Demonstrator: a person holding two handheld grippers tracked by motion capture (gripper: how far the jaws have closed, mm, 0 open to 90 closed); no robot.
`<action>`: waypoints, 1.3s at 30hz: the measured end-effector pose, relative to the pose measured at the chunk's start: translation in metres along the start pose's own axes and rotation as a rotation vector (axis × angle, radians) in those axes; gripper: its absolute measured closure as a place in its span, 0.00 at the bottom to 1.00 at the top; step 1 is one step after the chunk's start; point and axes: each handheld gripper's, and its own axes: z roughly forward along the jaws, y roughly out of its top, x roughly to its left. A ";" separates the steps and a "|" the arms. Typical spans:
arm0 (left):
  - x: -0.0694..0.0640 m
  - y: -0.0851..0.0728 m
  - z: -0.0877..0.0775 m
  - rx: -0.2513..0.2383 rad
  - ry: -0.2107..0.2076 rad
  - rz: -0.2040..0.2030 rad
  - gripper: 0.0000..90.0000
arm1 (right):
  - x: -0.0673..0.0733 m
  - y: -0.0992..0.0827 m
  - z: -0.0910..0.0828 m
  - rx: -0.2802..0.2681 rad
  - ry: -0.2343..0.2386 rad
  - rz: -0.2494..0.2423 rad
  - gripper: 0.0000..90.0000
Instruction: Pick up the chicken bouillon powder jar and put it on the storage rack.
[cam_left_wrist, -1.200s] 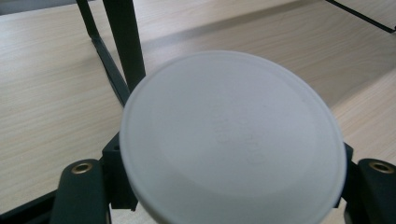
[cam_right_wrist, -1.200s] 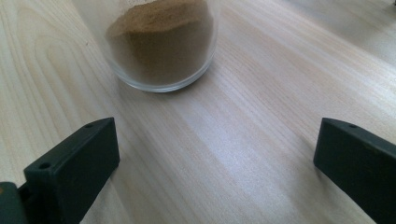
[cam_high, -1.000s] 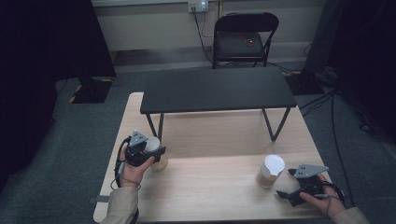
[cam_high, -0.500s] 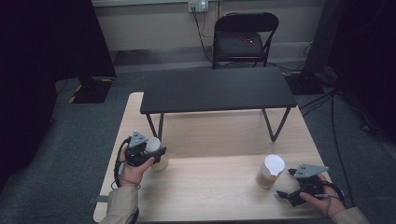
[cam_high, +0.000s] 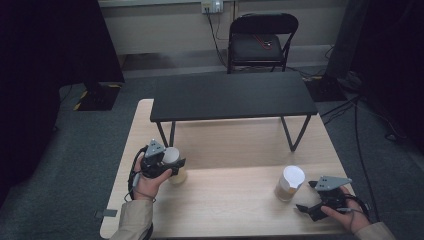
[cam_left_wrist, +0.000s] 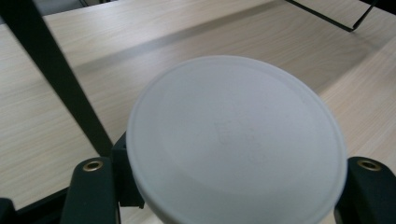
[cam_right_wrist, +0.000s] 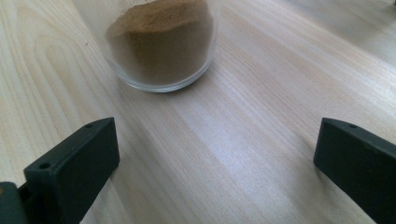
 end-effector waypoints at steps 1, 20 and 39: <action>-0.001 0.002 0.001 0.001 -0.005 0.009 0.37 | 0.000 0.000 0.000 0.000 0.000 0.000 0.00; -0.026 0.035 0.030 0.027 -0.104 0.086 0.37 | 0.000 0.000 0.000 0.000 0.000 0.000 0.00; -0.046 0.060 0.052 0.036 -0.160 0.128 0.37 | 0.000 0.000 0.000 0.000 0.000 0.000 0.00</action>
